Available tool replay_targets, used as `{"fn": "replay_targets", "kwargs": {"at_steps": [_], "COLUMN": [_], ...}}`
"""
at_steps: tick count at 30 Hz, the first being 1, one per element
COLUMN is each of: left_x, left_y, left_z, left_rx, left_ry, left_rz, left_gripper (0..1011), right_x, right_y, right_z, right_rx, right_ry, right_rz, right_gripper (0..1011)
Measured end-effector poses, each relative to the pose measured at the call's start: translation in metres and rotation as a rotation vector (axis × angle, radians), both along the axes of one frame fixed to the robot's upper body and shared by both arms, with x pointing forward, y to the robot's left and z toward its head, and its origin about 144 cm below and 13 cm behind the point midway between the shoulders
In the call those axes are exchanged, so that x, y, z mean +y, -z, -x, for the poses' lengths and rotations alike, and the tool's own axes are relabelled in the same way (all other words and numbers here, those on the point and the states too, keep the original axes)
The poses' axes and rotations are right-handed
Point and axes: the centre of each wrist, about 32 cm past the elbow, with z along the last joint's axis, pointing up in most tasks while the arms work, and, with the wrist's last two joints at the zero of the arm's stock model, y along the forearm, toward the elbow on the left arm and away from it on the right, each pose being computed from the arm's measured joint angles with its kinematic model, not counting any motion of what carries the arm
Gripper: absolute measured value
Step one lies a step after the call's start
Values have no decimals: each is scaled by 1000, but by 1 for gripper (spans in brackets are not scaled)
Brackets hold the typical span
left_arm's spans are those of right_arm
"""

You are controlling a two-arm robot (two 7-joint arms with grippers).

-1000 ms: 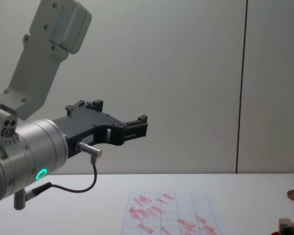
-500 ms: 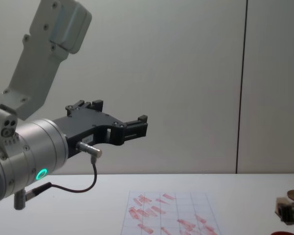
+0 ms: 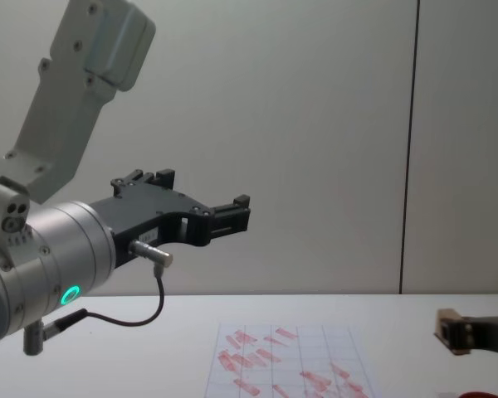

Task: Use the one hand to pick up the stamp and affix it onto the A4 paper.

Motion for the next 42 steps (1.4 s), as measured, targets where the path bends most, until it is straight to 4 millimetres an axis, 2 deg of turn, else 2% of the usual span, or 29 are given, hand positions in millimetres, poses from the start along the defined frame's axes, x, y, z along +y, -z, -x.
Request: {"fn": "replay_targets", "kwargs": {"at_steps": [11, 21, 42], "left_x": [0, 0, 0], "left_y": [0, 0, 0], "left_z": [0, 0, 0], "left_rx": [0, 0, 0], "left_ry": [0, 0, 0], "left_rz": [0, 0, 0], "left_gripper": [993, 993, 993], "right_x": [24, 49, 76], "right_y": [-1, 1, 17], "right_z": [-16, -39, -78], "right_rx": [7, 30, 124], "right_ry": [-60, -88, -80], "right_rz": [12, 36, 84], "right_gripper": [219, 218, 220]}}
